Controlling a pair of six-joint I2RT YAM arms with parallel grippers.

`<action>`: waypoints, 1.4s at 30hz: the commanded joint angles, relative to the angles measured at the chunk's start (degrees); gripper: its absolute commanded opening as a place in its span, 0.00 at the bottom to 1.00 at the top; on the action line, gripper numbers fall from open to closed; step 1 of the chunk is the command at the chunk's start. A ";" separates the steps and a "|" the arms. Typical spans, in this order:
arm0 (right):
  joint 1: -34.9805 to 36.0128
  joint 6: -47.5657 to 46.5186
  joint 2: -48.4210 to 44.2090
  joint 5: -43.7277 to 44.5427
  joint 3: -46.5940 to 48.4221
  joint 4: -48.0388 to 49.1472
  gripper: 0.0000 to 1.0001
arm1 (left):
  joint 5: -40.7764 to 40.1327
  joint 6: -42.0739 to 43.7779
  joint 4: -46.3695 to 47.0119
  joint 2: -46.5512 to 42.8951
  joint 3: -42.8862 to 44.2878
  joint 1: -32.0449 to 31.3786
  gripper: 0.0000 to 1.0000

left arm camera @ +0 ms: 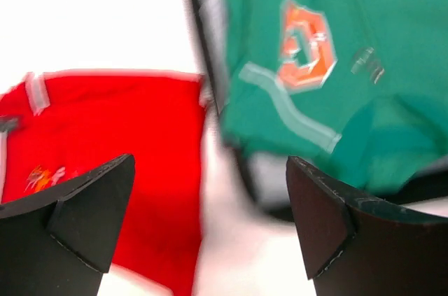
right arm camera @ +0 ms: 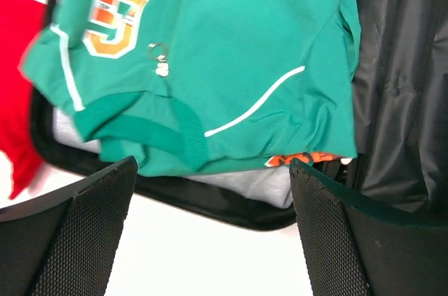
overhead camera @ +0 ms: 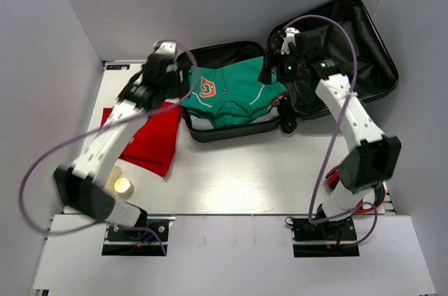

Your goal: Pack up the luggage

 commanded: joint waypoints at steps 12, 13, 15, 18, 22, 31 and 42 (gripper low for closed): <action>-0.09 4.18 -11.38 -3.80 -14.56 0.43 0.90 | 10.00 7.86 9.48 -18.22 -42.34 0.45 1.00; -0.18 4.18 -11.47 -3.80 -15.08 0.35 0.90 | 9.91 7.59 10.53 -16.82 -42.87 0.54 1.00; -0.09 4.53 -11.73 -4.24 -15.79 -0.09 0.90 | 5.47 6.10 15.88 -14.36 -45.50 -0.16 1.00; -0.09 4.53 -12.43 -4.59 -17.19 -0.44 0.90 | -2.37 4.34 19.15 -9.26 -45.87 -1.39 1.00; 0.00 4.88 -13.93 -4.77 -19.39 0.26 0.90 | -8.18 6.09 28.55 -4.69 -47.80 -3.23 1.00; -0.09 4.00 -18.15 -2.05 -22.47 1.66 0.90 | -17.96 2.41 21.10 4.46 -44.63 -4.64 0.66; -0.09 2.51 -20.61 0.86 -22.64 1.58 0.90 | -16.99 2.75 15.38 -5.28 -35.32 -1.66 0.00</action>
